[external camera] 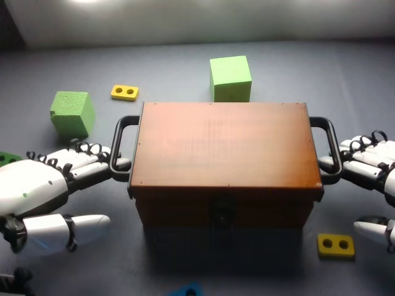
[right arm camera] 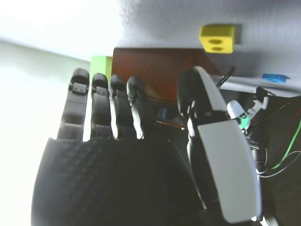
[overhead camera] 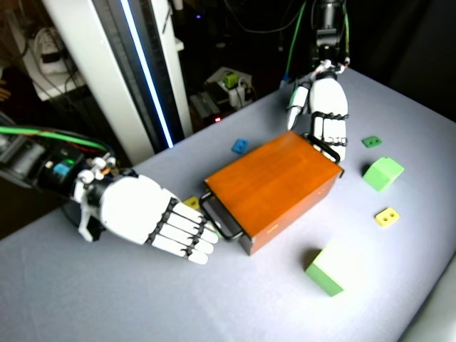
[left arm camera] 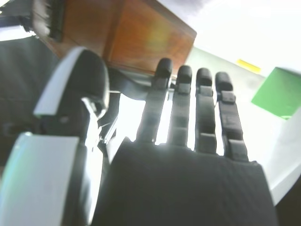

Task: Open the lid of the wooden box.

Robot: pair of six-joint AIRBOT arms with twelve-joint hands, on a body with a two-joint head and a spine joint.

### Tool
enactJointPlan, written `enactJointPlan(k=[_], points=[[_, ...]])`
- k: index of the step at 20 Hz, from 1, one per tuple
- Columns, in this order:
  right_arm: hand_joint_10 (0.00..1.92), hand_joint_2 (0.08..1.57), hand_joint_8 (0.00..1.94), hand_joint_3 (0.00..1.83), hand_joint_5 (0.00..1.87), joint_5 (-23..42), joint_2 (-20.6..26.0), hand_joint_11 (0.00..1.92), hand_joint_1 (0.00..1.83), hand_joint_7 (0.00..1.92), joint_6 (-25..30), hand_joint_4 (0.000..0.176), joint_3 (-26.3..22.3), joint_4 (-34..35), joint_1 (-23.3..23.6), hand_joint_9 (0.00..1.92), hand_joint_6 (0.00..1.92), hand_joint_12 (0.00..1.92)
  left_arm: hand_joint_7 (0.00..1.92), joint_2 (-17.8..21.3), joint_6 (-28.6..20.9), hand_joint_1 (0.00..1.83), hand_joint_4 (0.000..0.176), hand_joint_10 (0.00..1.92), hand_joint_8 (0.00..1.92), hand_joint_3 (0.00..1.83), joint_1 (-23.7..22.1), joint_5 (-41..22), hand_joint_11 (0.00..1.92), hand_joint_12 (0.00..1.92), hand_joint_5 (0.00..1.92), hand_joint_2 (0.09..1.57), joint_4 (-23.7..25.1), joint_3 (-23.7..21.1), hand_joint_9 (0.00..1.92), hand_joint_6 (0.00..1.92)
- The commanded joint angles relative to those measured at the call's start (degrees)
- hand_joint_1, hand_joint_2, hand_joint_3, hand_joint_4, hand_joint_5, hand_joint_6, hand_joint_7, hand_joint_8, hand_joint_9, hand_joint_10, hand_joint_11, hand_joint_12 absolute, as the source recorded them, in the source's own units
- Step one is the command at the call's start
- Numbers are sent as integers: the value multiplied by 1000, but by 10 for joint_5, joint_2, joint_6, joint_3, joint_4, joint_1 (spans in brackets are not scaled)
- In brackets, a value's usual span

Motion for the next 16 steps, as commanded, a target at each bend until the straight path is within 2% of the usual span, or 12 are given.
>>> enactJointPlan(k=[1, 4, 5, 6, 7, 8, 10, 13, 16], points=[[0, 1365, 0, 0, 63, 90, 5, 0, 587, 0, 1, 0, -2, -11, 6, 0, 2, 0, 0, 6, -3, 80, 0, 0, 0, 4, -5, -92, 0, 0, 87, 1433, -6, -2, 0, 9], [0, 1383, 0, 7, 56, 107, 12, 0, 519, 0, 1, 0, -7, -11, 6, 0, 5, 0, 0, 16, 2, 25, 0, 0, 0, 2, -5, -106, 0, 0, 97, 1434, -7, -6, 0, 5], [4, 1381, 0, 2, 80, 117, 14, 0, 566, 0, 1, 0, -9, -11, 6, 10, 12, 0, 0, 21, 6, 112, 0, 0, 0, 0, -6, -114, 0, 0, 92, 1432, -9, -8, 0, 2], [4, 1381, 0, 2, 80, 124, 15, 0, 566, 0, 1, 0, -10, -10, 6, 10, 12, 0, 0, 25, 10, 112, 0, 0, 0, 0, -8, -120, 0, 0, 92, 1432, -11, -10, 0, 2], [10, 1383, 3, 2, 89, 130, 16, 9, 575, 7, 1, 0, -10, -9, 6, 24, 15, 4, 0, 29, 14, 221, 0, 0, 0, 0, -9, -127, 0, 0, 102, 1422, -13, -12, 0, 5], [1, 1398, 0, 8, 76, 137, 16, 1, 510, 1, 1, 0, -10, -8, 6, 4, 8, 0, 8, 33, 21, 276, 0, 0, 3, 0, -11, -135, 0, 0, 114, 1409, -17, -14, 0, 8], [0, 1404, 0, 10, 81, 151, 16, 0, 493, 0, 1, 0, -10, -5, 6, 0, 9, 0, 0, 40, 30, 182, 0, 0, 0, 0, -16, -148, 0, 0, 93, 1418, -19, -17, 0, 2], [0, 1390, 8, 0, 66, 181, 17, 0, 492, 20, 1, 0, -10, 6, 6, 0, 1, 0, 29, 45, 42, 211, 0, 0, 7, 0, -35, -156, 0, 0, 142, 1415, -17, -17, 0, 13], [0, 1403, 3, 4, 11, 203, 16, 0, 411, 12, 1, 0, -8, 16, 6, 0, 0, 0, 2, 45, 49, 169, 0, 0, 0, 2, -54, -157, 0, 0, 131, 1423, -14, -14, 0, 3]])
